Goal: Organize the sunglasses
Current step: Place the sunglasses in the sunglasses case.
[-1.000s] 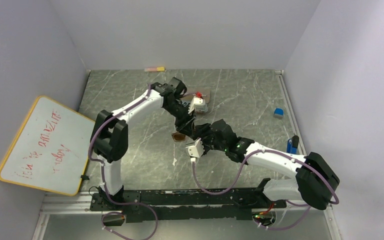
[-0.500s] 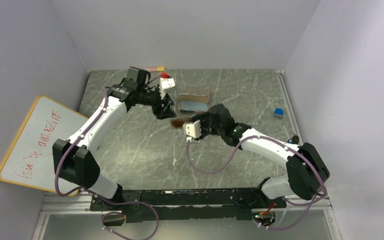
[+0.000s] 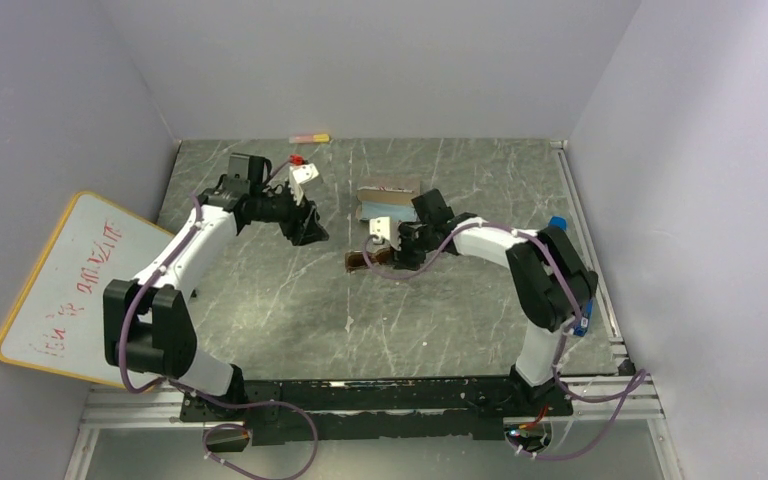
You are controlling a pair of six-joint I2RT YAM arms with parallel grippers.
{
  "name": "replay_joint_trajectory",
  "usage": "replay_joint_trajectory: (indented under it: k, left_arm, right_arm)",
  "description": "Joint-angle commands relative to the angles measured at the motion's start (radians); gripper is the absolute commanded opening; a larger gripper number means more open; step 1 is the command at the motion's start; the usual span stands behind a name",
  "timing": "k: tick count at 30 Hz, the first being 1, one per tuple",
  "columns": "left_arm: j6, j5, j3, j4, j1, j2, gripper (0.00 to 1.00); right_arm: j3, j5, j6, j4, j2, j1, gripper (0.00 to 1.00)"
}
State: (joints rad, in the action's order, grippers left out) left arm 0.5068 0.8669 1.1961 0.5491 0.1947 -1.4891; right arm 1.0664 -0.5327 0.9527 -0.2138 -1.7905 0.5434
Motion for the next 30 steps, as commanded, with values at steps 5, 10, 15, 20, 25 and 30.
replay_joint_trajectory:
  k: [5, 10, 15, 20, 25, 30]
  left_arm:
    - [-0.015, 0.068, -0.05, -0.088, -0.005, 0.111, 0.65]
    - [-0.04, 0.072, -0.08, -0.136, -0.005, 0.15, 0.64]
    - [-0.058, 0.061, -0.102, -0.171, -0.005, 0.156, 0.63]
    - [-0.068, 0.059, -0.119, -0.196, -0.005, 0.151, 0.63]
    - [-0.07, 0.065, -0.124, -0.209, -0.005, 0.132, 0.62]
    - [-0.059, 0.072, -0.129, -0.216, -0.005, 0.122, 0.62]
  right_arm:
    - [0.045, -0.122, -0.033, -0.07, -0.075, -0.028, 0.4]
    - [0.022, -0.081, -0.023, -0.042, -0.074, -0.013, 0.41]
    - [0.003, -0.103, -0.035, 0.003, 0.013, -0.013, 0.41]
    - [-0.058, -0.08, -0.014, 0.112, 0.176, -0.01, 0.41]
    - [-0.069, -0.041, -0.003, 0.153, 0.226, -0.005, 0.41]
    - [-0.05, 0.032, -0.014, 0.206, 0.216, -0.004, 0.41]
